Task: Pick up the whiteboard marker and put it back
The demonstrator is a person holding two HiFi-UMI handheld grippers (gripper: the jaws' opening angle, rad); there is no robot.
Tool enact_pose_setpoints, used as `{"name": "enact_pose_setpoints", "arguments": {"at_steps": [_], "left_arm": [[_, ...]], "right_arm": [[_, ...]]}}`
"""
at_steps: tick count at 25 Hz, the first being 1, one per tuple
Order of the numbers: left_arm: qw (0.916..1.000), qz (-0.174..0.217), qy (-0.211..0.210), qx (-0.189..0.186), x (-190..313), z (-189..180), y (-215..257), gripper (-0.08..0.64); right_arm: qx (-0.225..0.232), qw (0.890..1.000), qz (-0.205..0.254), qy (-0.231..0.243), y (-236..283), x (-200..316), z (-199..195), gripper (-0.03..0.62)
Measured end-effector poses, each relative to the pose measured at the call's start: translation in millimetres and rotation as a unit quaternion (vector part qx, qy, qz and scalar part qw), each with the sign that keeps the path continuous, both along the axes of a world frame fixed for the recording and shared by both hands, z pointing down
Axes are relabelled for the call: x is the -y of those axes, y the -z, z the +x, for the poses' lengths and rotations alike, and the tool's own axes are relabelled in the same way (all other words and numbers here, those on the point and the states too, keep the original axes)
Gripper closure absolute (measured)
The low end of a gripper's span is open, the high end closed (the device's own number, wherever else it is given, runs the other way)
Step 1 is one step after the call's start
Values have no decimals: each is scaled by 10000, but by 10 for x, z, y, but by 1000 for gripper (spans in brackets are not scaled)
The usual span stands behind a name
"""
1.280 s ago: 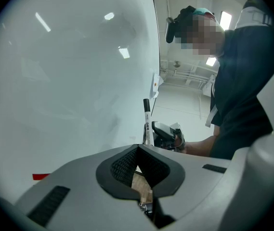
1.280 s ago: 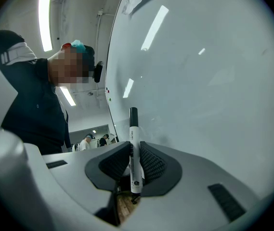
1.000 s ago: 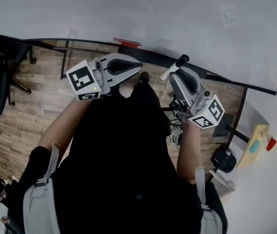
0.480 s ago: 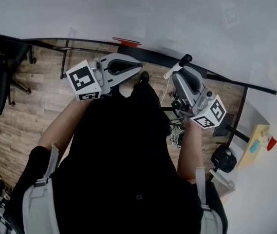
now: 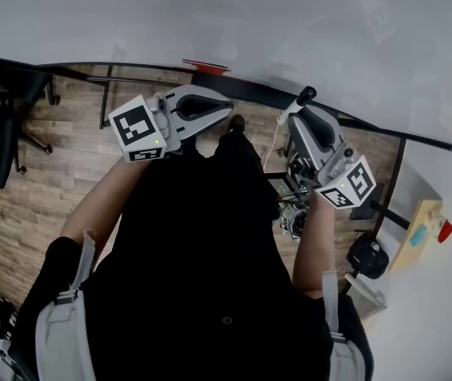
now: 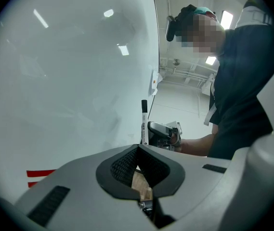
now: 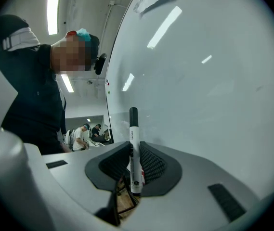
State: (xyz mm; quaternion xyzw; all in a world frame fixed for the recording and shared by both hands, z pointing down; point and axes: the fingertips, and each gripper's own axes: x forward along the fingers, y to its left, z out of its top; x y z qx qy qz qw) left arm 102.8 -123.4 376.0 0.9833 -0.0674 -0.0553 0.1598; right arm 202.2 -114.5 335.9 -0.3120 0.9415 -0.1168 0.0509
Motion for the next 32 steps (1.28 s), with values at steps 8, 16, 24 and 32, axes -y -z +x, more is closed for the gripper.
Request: {"name": "enact_pose_setpoints", "arguments": {"at_steps": [8,16,24,32], "left_arm": [[10000,-10,-48,37,-22,49,-8,548],[10000,-47,-44,39,-4,61,-20,548],[9998,-112,41,154,-4,53,-115,549],[9995,-123,165,231,46,-14,-142,548]], "right_arm": [[-877,9959,223,-24,-92,21,26,518],[-2130,9757,501,117,-311,103,-168,518],[-3441,9337,823,549,-682,138,-296,518],[-4223,9000,632,878,-1146,227,-406,518]]}}
